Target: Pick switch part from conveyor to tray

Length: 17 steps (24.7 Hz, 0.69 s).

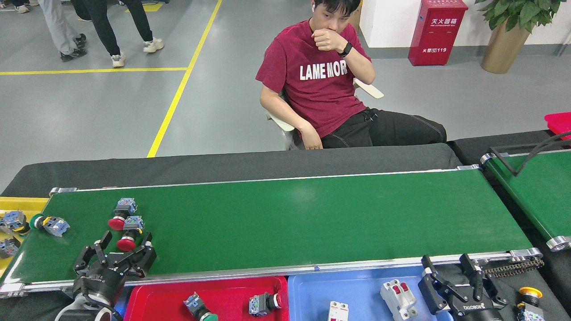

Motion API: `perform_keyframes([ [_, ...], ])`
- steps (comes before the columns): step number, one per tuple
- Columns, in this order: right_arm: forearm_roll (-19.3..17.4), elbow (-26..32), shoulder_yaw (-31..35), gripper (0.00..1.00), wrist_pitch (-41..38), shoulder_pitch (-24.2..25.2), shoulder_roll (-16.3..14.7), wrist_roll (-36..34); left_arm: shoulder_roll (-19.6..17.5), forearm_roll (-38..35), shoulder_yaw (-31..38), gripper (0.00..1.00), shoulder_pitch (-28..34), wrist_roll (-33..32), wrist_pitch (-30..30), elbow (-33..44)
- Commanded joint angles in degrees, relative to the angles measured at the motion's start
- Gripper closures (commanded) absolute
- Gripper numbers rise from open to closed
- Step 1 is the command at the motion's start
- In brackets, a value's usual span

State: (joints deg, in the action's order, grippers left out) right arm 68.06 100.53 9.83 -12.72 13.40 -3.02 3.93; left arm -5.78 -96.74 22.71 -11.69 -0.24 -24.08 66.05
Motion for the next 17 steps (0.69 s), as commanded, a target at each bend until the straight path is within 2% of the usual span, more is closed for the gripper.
perform_keyframes([
  [1, 0.1, 0.9, 0.1, 0.05, -0.2, -0.2, 0.0, -0.4, -1.0, 0.3, 0.1, 0.78, -0.9, 0.9, 0.6, -1.0],
  [3, 0.1, 0.9, 0.1, 0.05, -0.2, -0.2, 0.0, -0.4, -1.1, 0.4, 0.1, 0.89, -1.1, 1.1, 0.8, -1.9],
  [7, 0.1, 0.9, 0.1, 0.05, -0.2, -0.2, 0.0, -0.4, -1.0, 2.0, -0.5, 0.96, 1.5, 2.9, -1.3, 1.1],
  [10, 0.1, 0.9, 0.1, 0.05, -0.2, -0.1, 0.0, -0.4, -1.2, 6.6, -2.1, 0.95, 8.8, 3.1, -9.6, 11.6],
  [13, 0.1, 0.9, 0.1, 0.05, -0.2, -0.2, 0.0, -0.4, -1.0, 8.6, -3.0, 0.9, 19.3, 2.8, -20.7, 24.1],
  [14, 0.1, 0.9, 0.1, 0.05, -0.2, -0.2, -0.1, -0.4, -0.8, 8.6, -3.3, 0.85, 22.0, 2.8, -20.9, 26.5],
  [15, 0.1, 0.9, 0.1, 0.05, -0.2, -0.2, -0.2, -0.4, -0.1, 8.5, -3.5, 0.73, 24.7, 2.6, -20.9, 28.5],
  [16, 0.1, 0.9, 0.1, 0.05, -0.2, -0.2, -0.4, -0.4, 0.2, 8.5, -3.8, 0.45, 27.2, 2.6, -20.9, 30.0],
  [17, 0.1, 0.9, 0.1, 0.05, -0.2, -0.2, -0.5, -0.4, 0.8, 8.3, -4.7, 0.08, 28.4, 2.5, -20.9, 30.6],
])
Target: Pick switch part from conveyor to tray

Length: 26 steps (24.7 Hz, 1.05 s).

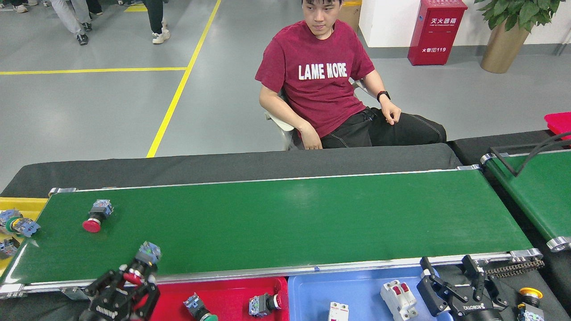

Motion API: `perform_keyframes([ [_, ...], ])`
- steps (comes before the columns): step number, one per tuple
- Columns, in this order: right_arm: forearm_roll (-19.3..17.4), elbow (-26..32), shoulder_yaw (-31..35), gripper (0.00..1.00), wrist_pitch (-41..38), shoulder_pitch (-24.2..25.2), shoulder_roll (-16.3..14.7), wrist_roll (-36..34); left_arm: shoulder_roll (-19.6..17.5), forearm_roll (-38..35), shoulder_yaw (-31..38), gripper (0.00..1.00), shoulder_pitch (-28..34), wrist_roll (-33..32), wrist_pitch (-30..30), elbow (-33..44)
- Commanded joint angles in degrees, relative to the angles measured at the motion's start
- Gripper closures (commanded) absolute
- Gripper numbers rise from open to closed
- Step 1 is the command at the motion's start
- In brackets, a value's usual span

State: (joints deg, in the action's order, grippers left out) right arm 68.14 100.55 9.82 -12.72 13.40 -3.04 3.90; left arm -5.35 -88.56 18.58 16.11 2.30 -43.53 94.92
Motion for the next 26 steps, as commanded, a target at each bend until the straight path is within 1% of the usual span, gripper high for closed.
perform_keyframes([
  [1, 0.1, 0.9, 0.1, 0.05, -0.2, -0.2, -0.6, -0.4, 1.4, 0.1, -1.2, 0.0, 1.1, 0.0, -1.5, 1.9],
  [3, 0.1, 0.9, 0.1, 0.05, -0.3, -0.1, -0.6, -0.4, 2.4, 0.2, -1.3, 0.0, 1.6, 0.1, -1.5, 1.8],
  [6, 0.3, 0.9, 0.1, 0.04, -1.1, -0.1, -0.7, -0.4, 2.8, 0.3, -0.9, 0.0, 1.6, 0.2, -1.5, 1.8],
  [7, 0.3, 0.9, 0.1, 0.04, -1.2, -0.1, -0.6, -0.5, 3.0, 0.5, 0.1, 0.0, 1.6, 0.5, -1.5, 1.8],
  [9, 0.3, 0.9, 0.1, 0.04, -1.2, -0.1, -0.6, -1.2, 3.7, 0.8, 4.4, 0.0, 1.7, 0.6, -1.5, 1.9],
  [10, 0.3, 0.9, 0.1, 0.04, -1.1, -0.1, -0.5, -2.1, 4.7, 0.8, 6.6, 0.0, 1.6, 0.7, 0.4, 1.9],
  [11, 0.3, 0.9, 0.1, 0.04, -1.1, -0.1, -0.4, -2.7, 5.5, 0.8, 8.6, 0.0, 1.1, 0.7, 3.8, 1.7],
  [12, 0.3, 0.9, 0.1, 0.04, -1.0, -0.1, -0.4, -2.7, 5.7, 1.0, 10.3, 0.0, 1.1, 1.1, 7.1, 1.5],
  [13, 0.3, 0.9, 0.1, 0.04, -1.0, -0.1, -0.5, -2.7, 5.7, 1.2, 11.5, 0.0, 1.2, 1.8, 8.8, 1.2],
  [16, 0.3, 0.9, 0.1, 0.03, -1.1, 0.7, -0.2, -2.8, 5.8, 1.3, 13.8, 0.0, 1.6, 3.2, 9.2, 1.2],
  [26, 0.2, 0.9, 0.2, 0.03, -0.9, 0.9, -0.1, -2.8, 6.4, 1.3, 13.6, 0.0, 0.5, 2.9, 9.7, 1.2],
])
